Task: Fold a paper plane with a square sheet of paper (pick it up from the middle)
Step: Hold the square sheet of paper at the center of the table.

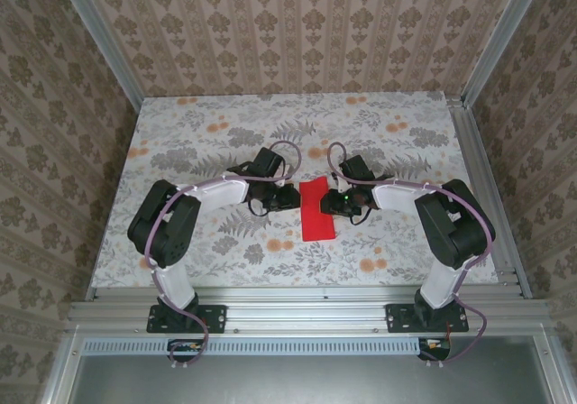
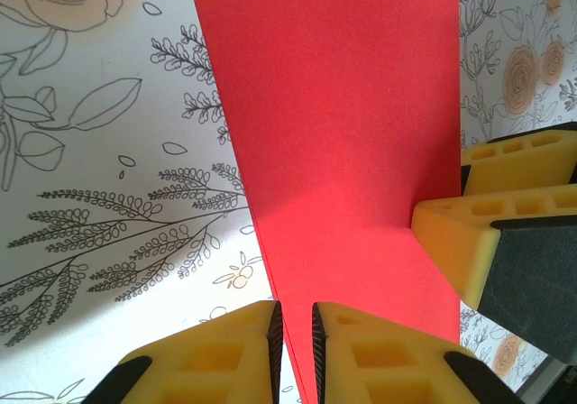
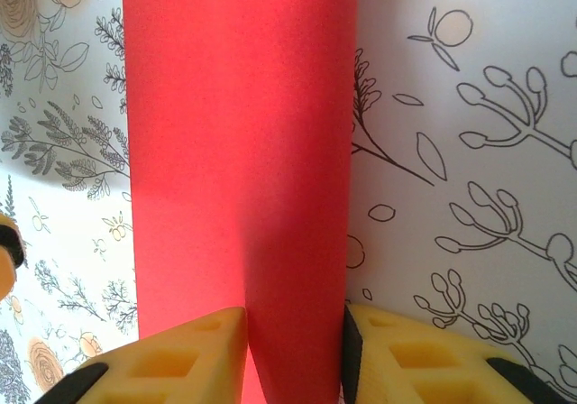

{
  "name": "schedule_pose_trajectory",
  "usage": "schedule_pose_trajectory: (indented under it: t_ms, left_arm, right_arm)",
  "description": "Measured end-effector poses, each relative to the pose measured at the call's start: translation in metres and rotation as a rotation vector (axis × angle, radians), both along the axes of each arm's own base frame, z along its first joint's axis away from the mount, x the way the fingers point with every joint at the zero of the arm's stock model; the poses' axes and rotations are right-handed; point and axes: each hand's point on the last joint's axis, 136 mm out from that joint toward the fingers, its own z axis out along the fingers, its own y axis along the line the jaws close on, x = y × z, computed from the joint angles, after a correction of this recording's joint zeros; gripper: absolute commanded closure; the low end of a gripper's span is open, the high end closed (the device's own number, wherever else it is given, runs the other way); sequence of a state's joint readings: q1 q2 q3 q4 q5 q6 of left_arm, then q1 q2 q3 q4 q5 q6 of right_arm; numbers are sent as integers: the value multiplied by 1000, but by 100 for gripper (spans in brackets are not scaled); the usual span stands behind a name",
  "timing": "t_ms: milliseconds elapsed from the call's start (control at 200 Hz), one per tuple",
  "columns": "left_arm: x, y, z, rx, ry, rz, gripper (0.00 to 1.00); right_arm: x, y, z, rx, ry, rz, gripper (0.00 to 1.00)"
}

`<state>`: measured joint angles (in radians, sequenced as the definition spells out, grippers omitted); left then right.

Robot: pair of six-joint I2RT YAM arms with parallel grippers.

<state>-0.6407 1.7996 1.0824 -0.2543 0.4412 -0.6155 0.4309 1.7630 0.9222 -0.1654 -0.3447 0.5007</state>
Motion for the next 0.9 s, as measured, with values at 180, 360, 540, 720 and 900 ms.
schedule_pose_trajectory:
  t_ms: [180, 360, 540, 720, 900]
  left_arm:
    - [1, 0, 2, -5, -5, 1, 80]
    - [1, -5, 5, -18, -16, -5, 81]
    - [3, -19, 8, -41, -26, -15, 81]
    - [4, -30, 0, -43, -15, -19, 81]
    - [4, -31, -6, -40, -5, -16, 81]
  right_arm:
    - [0, 1, 0, -2, 0, 2, 63]
    - [0, 0, 0, -6, 4, 1, 64]
    - [0, 0, -1, -7, 4, 1, 64]
    - [0, 1, -1, -6, 6, -2, 64]
    - [0, 0, -1, -4, 13, -16, 63]
